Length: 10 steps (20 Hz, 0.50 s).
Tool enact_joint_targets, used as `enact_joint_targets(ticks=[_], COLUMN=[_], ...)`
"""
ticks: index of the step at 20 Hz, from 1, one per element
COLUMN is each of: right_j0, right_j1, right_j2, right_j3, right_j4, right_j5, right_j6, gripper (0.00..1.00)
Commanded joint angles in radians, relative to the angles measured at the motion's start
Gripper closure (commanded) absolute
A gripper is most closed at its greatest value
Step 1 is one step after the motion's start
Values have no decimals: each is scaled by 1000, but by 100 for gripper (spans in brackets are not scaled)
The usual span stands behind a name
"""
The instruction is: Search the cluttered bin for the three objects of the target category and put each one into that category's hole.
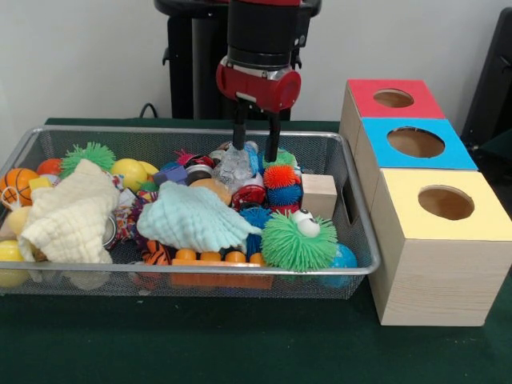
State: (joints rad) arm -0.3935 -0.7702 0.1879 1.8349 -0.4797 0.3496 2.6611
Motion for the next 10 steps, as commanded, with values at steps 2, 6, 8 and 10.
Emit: enact_joint_targets(ticks=[2,6,8,10], right_j0=[4,35,30,32], right_j1=[-31,-18,-1,17], right_j2=[68,29,27,20], right_j3=[90,84,76,64], right_j4=[-124,-169,-183,-197], right_j5=[-7,-26,-35,-46], right_j6=[-165,-123,-116,-105], gripper=[0,0,0,0])
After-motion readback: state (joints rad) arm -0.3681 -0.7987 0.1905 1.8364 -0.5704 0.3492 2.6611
